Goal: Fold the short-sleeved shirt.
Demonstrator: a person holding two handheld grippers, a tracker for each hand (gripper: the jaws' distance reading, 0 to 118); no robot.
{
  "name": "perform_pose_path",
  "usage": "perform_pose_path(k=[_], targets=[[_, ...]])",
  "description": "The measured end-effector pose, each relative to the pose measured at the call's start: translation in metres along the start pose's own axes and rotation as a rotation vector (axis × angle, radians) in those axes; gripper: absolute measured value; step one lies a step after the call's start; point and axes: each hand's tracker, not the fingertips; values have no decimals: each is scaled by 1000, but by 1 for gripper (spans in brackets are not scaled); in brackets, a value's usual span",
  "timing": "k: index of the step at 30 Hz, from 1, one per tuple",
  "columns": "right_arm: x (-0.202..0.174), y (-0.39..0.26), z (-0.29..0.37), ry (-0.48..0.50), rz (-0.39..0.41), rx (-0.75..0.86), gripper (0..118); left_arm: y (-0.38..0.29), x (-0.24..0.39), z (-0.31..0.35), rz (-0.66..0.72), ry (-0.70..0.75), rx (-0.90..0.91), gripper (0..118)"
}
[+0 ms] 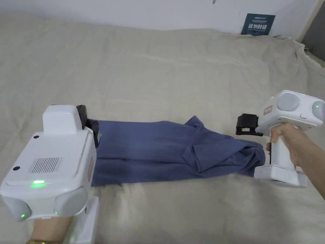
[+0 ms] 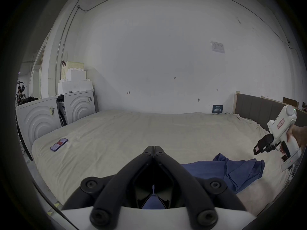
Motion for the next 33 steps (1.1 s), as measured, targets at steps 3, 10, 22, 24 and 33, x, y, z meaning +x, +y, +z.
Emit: perform_pose_path(k=[3, 10, 22, 24, 33], targets=[[10, 4, -24, -31, -13, -45, 104, -3, 1, -7, 1, 0, -18, 0], [19, 4, -65, -24, -27, -131, 55, -13, 9, -29, -6, 2, -72, 0], [22, 3, -58, 2, -18, -82, 6, -14, 5, -51, 34, -32, -158, 20], [22, 7, -44, 7, 4, -50, 6, -6, -1, -60, 60, -78, -216, 55], [19, 17, 6, 69, 29, 52, 6, 38, -37, -140, 70, -144, -443, 118]])
